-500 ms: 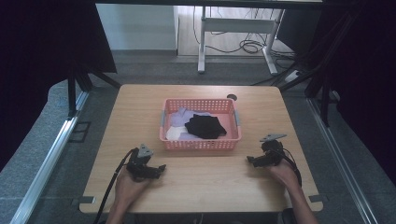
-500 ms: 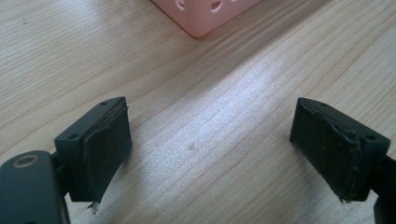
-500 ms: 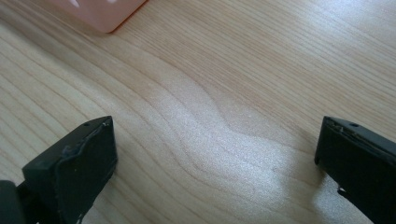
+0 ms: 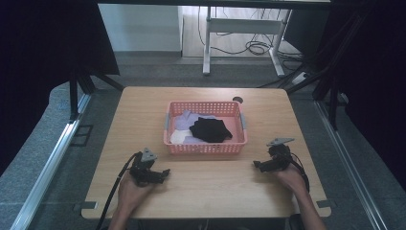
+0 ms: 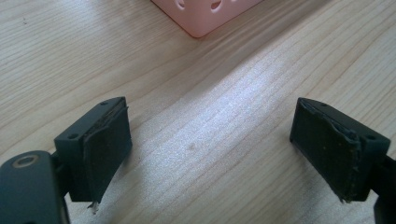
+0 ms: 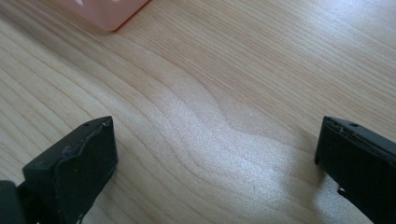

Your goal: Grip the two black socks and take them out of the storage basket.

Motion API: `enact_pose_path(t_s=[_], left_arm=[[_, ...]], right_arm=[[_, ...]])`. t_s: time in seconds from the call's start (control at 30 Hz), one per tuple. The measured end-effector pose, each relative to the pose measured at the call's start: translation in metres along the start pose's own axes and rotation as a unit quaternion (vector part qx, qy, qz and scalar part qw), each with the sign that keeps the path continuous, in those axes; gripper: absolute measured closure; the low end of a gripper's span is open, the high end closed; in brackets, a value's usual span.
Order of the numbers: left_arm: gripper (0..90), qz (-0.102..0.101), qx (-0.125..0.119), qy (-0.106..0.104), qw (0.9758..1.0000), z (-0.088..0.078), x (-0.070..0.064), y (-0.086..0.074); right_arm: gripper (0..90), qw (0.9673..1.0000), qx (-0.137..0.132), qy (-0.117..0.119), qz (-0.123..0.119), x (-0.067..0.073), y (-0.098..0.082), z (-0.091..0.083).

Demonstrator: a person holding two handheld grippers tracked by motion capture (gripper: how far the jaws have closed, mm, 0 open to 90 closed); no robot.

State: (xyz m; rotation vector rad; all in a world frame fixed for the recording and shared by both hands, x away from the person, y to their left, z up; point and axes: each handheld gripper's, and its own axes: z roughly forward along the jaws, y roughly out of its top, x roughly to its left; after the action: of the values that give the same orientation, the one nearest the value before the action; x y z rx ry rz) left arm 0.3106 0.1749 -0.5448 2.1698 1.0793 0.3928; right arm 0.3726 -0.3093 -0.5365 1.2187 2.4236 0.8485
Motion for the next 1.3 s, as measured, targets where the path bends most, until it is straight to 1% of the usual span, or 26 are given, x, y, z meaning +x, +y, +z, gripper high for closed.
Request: enact_pose_path(t_s=[0.2, 0.33, 0.53, 0.57, 0.63, 0.67, 0.9, 1.03, 1.13, 1.3], left_arm=[[12.2, 0.000, 0.000, 0.000, 1.0000, 0.000, 0.000, 0.000], [12.2, 0.000, 0.000, 0.000, 1.0000, 0.000, 0.000, 0.000], [12.2, 0.000, 0.000, 0.000, 1.0000, 0.000, 0.000, 0.000], [12.2, 0.000, 0.000, 0.000, 1.0000, 0.000, 0.000, 0.000], [12.2, 0.000, 0.000, 0.000, 1.0000, 0.000, 0.000, 0.000], [12.2, 0.000, 0.001, 0.000, 1.0000, 0.000, 0.000, 0.000], [12.2, 0.000, -0.001, 0.000, 1.0000, 0.000, 0.000, 0.000], [12.2, 0.000, -0.001, 0.000, 1.0000, 0.000, 0.000, 0.000], [12.2, 0.000, 0.000, 0.000, 1.0000, 0.000, 0.000, 0.000], [12.2, 0.000, 0.000, 0.000, 1.0000, 0.000, 0.000, 0.000]], right_arm=[[0.0, 1.0000, -0.001, 0.000, -0.001, 0.000, 0.000, 0.000], [0.0, 1.0000, 0.006, 0.001, -0.001, 0.000, 0.001, 0.000], [0.0, 0.9998, 0.017, 0.008, -0.005, 0.002, 0.004, -0.001], [0.0, 0.9996, 0.018, 0.020, -0.003, 0.003, 0.006, -0.002], [0.0, 0.9996, 0.015, 0.023, -0.003, 0.004, 0.007, -0.003], [0.0, 0.9997, 0.014, 0.021, -0.006, 0.005, 0.009, -0.004], [1.9, 0.9997, 0.011, 0.021, -0.006, 0.006, 0.018, -0.012], [3.4, 0.9997, 0.007, 0.025, 0.000, 0.007, 0.024, -0.017], [4.7, 0.9995, 0.002, 0.032, 0.001, 0.007, 0.029, -0.021], [6.2, 0.9995, 0.001, 0.032, -0.001, 0.007, 0.035, -0.026]])
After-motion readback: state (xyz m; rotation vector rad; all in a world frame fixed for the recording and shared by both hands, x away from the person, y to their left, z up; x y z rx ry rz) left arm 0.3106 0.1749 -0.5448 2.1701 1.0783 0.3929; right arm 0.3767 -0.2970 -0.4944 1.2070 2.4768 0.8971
